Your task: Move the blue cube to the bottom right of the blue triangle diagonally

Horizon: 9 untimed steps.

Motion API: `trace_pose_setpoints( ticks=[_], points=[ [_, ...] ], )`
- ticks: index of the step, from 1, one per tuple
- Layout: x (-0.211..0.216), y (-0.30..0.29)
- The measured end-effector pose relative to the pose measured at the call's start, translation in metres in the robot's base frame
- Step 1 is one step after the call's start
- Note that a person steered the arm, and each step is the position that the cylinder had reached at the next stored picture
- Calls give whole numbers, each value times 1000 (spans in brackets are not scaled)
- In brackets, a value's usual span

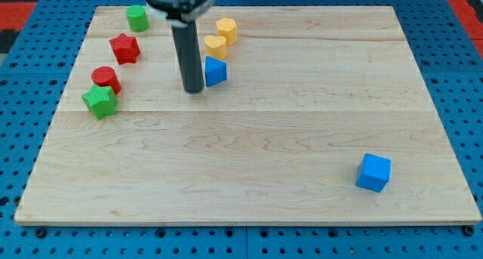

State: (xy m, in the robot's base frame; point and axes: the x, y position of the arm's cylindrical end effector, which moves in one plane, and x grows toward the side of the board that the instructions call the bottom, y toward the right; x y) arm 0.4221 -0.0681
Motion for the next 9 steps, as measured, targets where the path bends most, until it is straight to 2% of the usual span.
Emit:
trace_pose_setpoints(
  ticks=[1, 3, 4, 5, 6, 7, 9],
  points=[
    [38, 81],
    [69, 246],
    [111, 312],
    [148, 341],
    [189, 298],
    [192, 246],
    [178, 277]
  ],
)
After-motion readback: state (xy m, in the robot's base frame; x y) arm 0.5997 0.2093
